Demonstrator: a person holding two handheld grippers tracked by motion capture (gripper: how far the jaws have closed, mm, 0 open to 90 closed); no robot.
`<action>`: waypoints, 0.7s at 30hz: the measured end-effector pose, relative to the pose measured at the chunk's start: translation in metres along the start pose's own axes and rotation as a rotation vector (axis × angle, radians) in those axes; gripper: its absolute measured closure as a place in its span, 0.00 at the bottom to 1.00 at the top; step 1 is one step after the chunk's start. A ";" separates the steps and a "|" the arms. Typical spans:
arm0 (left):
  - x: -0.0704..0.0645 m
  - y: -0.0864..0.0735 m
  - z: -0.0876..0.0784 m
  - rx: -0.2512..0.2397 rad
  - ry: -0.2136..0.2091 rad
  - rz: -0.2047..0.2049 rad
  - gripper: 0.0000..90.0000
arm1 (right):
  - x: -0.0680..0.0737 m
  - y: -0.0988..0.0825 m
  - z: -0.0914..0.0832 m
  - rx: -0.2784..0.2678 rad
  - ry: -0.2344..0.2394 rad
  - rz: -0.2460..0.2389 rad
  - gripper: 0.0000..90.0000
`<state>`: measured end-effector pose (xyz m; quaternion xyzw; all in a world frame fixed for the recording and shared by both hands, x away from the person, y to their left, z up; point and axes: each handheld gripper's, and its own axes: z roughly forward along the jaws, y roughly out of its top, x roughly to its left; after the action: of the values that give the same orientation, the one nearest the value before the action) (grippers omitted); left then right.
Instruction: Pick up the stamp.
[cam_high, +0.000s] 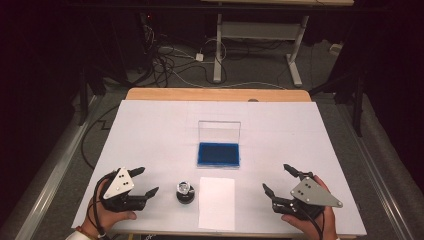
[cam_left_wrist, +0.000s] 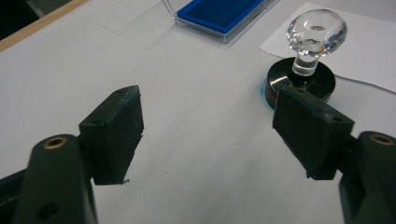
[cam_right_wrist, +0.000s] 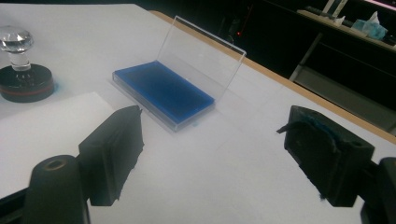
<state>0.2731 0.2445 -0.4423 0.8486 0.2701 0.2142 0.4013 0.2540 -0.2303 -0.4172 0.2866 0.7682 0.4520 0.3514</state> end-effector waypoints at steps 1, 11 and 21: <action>-0.001 0.001 0.000 0.007 -0.011 -0.001 0.27 | 0.001 0.000 0.000 0.000 0.001 -0.003 0.22; -0.014 0.028 0.012 0.083 -0.127 0.044 0.29 | 0.003 -0.001 0.004 0.025 0.008 -0.011 0.23; -0.021 0.063 0.033 0.273 -0.210 0.105 0.33 | 0.005 -0.004 0.008 0.065 0.016 -0.023 0.23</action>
<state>0.2940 0.1792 -0.4144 0.9259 0.2087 0.1060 0.2966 0.2573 -0.2241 -0.4252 0.2855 0.7884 0.4251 0.3408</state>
